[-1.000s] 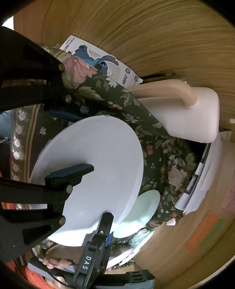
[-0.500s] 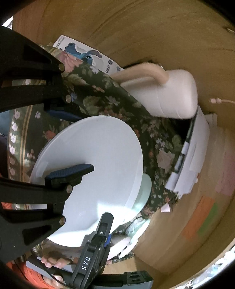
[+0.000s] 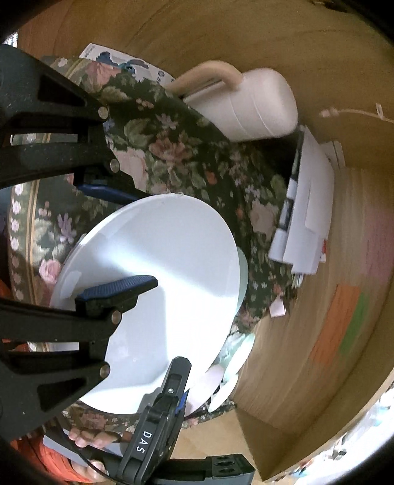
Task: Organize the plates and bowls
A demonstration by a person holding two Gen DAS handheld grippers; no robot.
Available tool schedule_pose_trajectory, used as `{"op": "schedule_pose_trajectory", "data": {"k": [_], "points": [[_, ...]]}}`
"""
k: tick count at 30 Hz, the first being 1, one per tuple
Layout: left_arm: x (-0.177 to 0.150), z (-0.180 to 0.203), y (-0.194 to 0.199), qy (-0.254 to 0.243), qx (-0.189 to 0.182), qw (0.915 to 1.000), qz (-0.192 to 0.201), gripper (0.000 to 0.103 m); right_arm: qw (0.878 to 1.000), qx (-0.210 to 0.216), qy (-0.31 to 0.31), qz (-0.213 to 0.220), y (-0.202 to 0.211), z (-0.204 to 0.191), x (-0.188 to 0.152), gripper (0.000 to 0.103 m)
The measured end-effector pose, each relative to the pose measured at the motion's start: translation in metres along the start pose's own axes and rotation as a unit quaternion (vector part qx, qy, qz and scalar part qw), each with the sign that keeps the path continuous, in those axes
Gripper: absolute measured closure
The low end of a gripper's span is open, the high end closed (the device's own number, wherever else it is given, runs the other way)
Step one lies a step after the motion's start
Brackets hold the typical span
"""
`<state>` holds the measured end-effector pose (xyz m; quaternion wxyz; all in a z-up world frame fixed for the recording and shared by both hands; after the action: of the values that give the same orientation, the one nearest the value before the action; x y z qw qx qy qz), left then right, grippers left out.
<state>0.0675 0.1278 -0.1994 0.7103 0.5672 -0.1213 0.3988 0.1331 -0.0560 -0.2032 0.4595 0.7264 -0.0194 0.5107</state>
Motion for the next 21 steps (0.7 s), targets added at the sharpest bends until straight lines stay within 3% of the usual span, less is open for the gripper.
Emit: {"op": "schedule_pose_trajectory", "data": {"k": [21], "points": [[-0.04, 0.068, -0.014, -0.044, -0.02, 0.9982, -0.035, 0.058, 0.999, -0.024, -0.046, -0.005, 0.039, 0.054, -0.056, 0.069]]}}
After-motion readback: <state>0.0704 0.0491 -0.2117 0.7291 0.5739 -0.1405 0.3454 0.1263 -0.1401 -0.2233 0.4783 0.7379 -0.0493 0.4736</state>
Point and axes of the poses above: each gripper's, at about its wrist camera, not at the fingertips, and y roughly against the way its jaws point, z to its right, x to its top, the point moved 8 cm from there along -y, roughly the way its jaws point, and after that the axes turned 13 degrees about y, right-handed, at the moved point
